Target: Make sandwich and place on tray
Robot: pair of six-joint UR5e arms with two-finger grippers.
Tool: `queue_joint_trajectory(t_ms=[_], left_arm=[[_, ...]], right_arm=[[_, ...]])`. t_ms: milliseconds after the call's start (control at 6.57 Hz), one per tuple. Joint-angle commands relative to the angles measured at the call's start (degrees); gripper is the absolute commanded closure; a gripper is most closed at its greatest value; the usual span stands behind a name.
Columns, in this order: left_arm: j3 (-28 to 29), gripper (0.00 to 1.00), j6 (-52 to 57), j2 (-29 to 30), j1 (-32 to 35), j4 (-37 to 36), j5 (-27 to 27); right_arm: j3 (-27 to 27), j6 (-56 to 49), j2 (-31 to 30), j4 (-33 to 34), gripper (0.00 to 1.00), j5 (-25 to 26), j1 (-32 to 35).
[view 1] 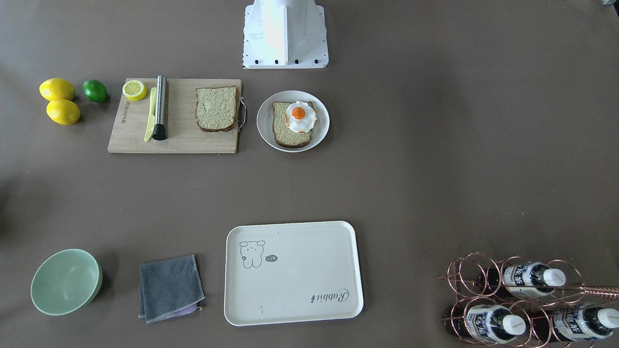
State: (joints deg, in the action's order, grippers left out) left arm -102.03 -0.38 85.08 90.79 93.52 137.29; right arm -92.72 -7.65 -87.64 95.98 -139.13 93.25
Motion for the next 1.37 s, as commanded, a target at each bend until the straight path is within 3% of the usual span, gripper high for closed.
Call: queue_joint_trajectory(t_ms=[0,1218], left_arm=[[0.1,0.03,0.0,0.0,0.0,0.0,0.0],[-0.4,0.03,0.1,0.1,0.0,0.1,0.0]], right_arm=[[0.2,0.0,0.0,0.1,0.00,0.0,0.0],[0.4,0.0,0.0,0.0,0.00,-0.7,0.0]])
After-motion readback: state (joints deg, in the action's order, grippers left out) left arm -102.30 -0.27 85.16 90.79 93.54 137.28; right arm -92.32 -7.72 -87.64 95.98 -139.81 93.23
